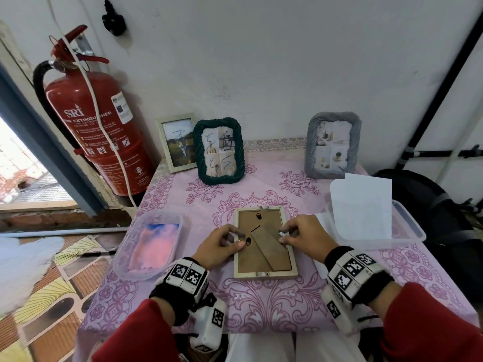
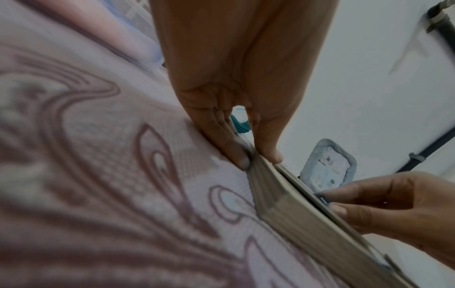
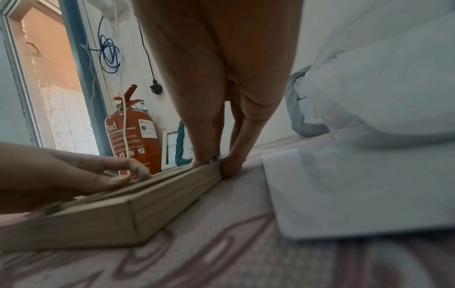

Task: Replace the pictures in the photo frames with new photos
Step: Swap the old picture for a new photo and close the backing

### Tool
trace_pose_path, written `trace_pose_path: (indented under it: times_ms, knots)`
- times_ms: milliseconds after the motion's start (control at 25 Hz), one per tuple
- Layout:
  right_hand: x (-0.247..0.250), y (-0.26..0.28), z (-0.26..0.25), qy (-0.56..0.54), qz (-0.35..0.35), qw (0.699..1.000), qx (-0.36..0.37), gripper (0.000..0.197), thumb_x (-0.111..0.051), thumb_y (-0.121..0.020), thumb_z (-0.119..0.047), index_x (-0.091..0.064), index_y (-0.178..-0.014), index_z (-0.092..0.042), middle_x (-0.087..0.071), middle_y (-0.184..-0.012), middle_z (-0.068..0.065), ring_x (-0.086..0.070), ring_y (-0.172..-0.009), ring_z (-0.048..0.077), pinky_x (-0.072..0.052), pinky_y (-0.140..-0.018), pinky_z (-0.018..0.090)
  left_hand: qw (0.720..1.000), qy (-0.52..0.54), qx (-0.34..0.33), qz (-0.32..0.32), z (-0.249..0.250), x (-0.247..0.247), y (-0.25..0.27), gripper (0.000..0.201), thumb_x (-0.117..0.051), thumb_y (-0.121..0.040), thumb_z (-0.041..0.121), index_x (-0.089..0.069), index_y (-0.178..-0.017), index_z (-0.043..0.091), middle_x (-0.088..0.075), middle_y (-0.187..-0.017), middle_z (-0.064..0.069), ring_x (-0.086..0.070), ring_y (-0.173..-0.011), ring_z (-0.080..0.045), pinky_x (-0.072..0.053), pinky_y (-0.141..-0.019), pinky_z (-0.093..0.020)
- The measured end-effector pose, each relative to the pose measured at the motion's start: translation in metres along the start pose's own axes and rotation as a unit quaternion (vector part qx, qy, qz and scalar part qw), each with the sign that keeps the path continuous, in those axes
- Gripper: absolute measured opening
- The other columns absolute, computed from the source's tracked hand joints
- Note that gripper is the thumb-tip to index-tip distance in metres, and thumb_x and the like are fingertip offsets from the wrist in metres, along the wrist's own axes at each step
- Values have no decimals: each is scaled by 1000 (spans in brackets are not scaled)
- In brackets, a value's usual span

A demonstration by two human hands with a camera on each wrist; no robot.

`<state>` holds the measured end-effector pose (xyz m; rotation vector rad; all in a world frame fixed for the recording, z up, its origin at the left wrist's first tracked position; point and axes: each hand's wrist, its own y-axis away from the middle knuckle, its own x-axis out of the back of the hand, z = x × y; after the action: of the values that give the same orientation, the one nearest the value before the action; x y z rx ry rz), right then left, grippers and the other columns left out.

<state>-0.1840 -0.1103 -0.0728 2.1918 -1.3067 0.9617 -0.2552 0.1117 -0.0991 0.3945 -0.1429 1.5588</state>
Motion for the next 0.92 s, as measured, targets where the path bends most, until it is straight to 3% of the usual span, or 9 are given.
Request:
trace_pose_path:
  times_ms: [280, 480, 640, 720, 840, 920]
  knots:
    - [-6, 2, 4, -41, 33, 998, -19, 21, -73, -78, -9, -72, -98, -2, -71, -99, 13, -58, -80, 10, -42, -72, 15, 1000, 19, -16, 12, 0, -4, 4, 9, -58, -89, 3, -60, -97, 4, -43, -62, -4, -47, -40, 2, -41, -46, -13]
    - [-8, 2, 0, 23, 49, 998, 30, 33, -73, -74, -7, -64, -106, -10, -54, -98, 4, -48, -95, 17, -36, -81, 20, 999, 30, -12, 20, 0, -4, 4, 17, -57, -89, 0, -60, -105, -6, -47, -66, -4, -50, -43, 4, -43, -47, -11]
    - [-10, 2, -5, -15, 52, 998, 38, 28, -67, -74, 5, -63, -96, -11, -59, -78, 1, -52, -78, 14, -47, -73, 28, 999, 47, -12, 20, 2, -5, 5, 14, -56, -89, -1, -61, -102, -2, -49, -65, -3, -48, -40, 3, -42, -45, -12]
    - [-8, 3, -6, -44, 48, 997, 30, 30, -67, -72, 9, -62, -94, -11, -58, -73, 0, -54, -69, 10, -50, -70, 30, 999, 44, -19, 18, 2, -5, 5, 14, -56, -89, -2, -62, -101, -4, -51, -58, 3, -46, -38, 4, -39, -43, -11]
    - [-5, 5, -6, -74, 26, 996, 31, 35, -66, -72, 13, -61, -95, -12, -63, -76, 10, -58, -68, 11, -50, -67, 24, 999, 30, -24, 13, 2, -4, 5, 15, -55, -89, -2, -63, -102, -4, -52, -43, 10, -44, -37, 3, -36, -42, -9]
    - [-3, 5, -5, -79, 14, 996, 34, 34, -64, -72, 14, -62, -95, -11, -65, -80, 14, -60, -70, 15, -49, -64, 17, 999, 16, -26, 11, 2, -3, 5, 15, -55, -90, -1, -63, -102, -6, -50, -44, 10, -44, -37, 3, -36, -43, -9]
